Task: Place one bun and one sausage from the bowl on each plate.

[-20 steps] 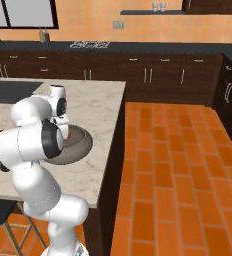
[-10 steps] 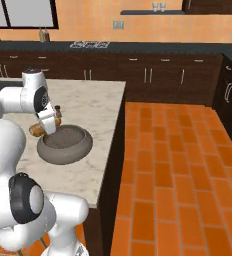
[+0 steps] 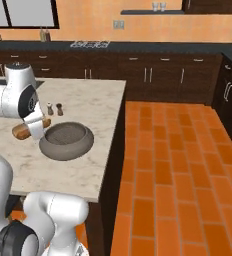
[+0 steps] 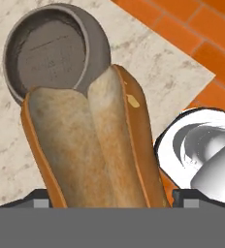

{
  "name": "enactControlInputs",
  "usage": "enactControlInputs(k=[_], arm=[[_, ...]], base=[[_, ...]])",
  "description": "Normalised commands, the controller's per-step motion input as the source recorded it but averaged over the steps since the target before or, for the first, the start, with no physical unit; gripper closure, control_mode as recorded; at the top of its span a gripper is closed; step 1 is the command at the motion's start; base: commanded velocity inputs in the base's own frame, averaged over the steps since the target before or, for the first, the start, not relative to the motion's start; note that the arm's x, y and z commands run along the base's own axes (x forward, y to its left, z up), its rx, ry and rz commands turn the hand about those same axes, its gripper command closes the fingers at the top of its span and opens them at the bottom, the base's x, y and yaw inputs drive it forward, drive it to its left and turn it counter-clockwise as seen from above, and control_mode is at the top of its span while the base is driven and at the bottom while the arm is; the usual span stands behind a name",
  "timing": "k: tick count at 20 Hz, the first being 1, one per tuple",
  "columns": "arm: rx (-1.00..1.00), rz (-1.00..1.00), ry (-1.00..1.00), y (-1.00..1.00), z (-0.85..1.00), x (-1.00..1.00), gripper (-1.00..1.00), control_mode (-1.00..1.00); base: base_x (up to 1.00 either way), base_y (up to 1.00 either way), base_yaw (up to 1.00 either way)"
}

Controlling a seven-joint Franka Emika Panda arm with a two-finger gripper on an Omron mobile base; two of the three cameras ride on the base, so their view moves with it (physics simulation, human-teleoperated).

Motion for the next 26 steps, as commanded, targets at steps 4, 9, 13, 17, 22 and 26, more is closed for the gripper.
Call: enactControlInputs(k=[4, 9, 13, 17, 22, 26], arm=[[0.0, 0.0, 0.0, 0.0, 0.0, 0.0, 1.0, 1.0], [0.0, 0.0, 0.0, 0.0, 0.0, 0.0, 1.0, 1.0], [0.0, 0.0, 0.0, 0.0, 0.0, 0.0, 1.0, 1.0], [0.0, 0.0, 0.0, 0.0, 0.0, 0.0, 1.0, 1.0], [0.0, 0.0, 0.0, 0.0, 0.0, 0.0, 1.0, 1.0], [0.0, 0.0, 0.0, 0.0, 0.0, 0.0, 1.0, 1.0]], base=[[-1.0, 0.45, 0.0], [-0.71, 1.0, -0.04], [-0.3, 1.0, -0.17], [-0.26, 1.0, -0.17], [-0.32, 1.0, -0.11], [-0.29, 1.0, 0.0]])
